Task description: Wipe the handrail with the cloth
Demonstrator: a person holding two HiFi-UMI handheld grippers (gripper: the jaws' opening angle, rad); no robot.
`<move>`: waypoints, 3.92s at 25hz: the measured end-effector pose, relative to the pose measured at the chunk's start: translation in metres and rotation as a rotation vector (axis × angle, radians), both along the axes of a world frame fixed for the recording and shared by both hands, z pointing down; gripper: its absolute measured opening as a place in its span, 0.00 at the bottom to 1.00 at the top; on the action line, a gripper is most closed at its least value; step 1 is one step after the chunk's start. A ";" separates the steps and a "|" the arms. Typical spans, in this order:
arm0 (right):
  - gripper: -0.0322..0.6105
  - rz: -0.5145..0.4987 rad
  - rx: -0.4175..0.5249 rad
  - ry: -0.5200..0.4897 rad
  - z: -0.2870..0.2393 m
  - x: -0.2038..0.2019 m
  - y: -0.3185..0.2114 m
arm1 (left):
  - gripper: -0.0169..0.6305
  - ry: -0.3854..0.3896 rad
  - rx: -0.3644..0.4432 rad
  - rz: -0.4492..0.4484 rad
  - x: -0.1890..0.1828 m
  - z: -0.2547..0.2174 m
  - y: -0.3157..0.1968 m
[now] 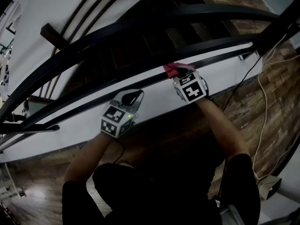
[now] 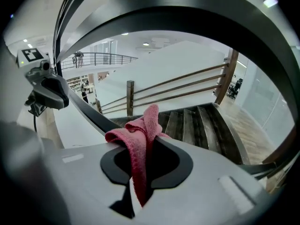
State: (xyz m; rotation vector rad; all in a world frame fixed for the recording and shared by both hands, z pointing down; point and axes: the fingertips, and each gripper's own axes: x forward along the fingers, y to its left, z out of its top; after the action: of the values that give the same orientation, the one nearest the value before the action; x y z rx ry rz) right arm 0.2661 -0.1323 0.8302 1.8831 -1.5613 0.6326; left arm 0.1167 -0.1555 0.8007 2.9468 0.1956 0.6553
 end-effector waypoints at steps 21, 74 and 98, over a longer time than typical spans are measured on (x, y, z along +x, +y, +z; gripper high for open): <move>0.13 -0.160 -0.145 0.160 0.006 -0.084 -0.048 | 0.03 0.055 -0.031 -0.208 -0.078 0.013 -0.068; 0.13 -0.551 -0.128 0.216 0.008 -0.298 -0.157 | 0.03 0.061 -0.018 -0.537 -0.234 0.048 -0.158; 0.13 -0.636 -0.063 0.148 0.003 -0.373 -0.195 | 0.03 0.099 0.086 -0.758 -0.311 0.036 -0.201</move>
State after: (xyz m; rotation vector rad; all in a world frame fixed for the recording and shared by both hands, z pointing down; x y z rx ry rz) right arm -0.1069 -0.3269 0.8331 1.2408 -1.8751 0.2454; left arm -0.1945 -0.3568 0.8369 2.7898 -0.9100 0.4001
